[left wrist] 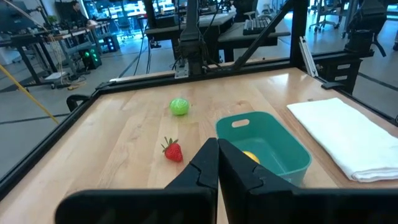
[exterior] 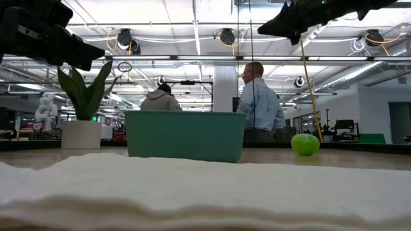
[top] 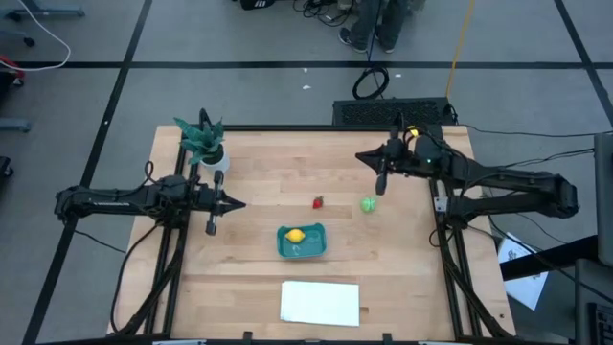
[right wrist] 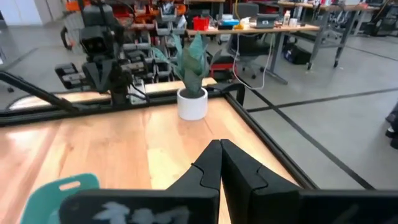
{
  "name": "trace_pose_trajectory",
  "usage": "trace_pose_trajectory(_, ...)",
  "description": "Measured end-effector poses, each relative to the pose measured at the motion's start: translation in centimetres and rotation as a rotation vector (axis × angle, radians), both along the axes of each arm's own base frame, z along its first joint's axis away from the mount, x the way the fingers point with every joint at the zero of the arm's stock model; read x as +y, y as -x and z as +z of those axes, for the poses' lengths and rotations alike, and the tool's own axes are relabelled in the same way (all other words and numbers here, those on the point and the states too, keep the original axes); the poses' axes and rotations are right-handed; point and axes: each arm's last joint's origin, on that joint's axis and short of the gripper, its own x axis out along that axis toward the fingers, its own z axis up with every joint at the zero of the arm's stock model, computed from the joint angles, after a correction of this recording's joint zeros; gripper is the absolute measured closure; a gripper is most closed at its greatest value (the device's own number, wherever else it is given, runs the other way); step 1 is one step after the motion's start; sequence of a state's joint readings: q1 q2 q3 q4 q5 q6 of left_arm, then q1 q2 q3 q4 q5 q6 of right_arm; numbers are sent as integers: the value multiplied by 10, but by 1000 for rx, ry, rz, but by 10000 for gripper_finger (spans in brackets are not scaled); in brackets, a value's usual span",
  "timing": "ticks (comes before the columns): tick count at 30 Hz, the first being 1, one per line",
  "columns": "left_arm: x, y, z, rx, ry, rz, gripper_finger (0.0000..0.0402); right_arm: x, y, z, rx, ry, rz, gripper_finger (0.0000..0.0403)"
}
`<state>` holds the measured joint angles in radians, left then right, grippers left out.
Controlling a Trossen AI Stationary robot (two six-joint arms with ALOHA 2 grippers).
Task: Pick and placing Produce into tupperware
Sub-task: Put the green cabbage into the blue bin
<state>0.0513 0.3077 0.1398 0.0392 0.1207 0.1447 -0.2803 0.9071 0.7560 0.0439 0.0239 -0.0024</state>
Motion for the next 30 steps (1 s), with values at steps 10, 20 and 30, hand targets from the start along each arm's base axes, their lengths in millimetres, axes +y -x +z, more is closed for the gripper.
trace_pose_trajectory(10,0,0,1,-7,0,0,396,-11,8,11,105,0,-53,403)
trace_pose_trajectory(20,0,0,1,-9,-1,0,396,-8,17,34,225,-36,-54,403)
trace_pose_trajectory(30,0,0,1,-10,-4,16,396,-22,9,44,316,-93,-16,403)
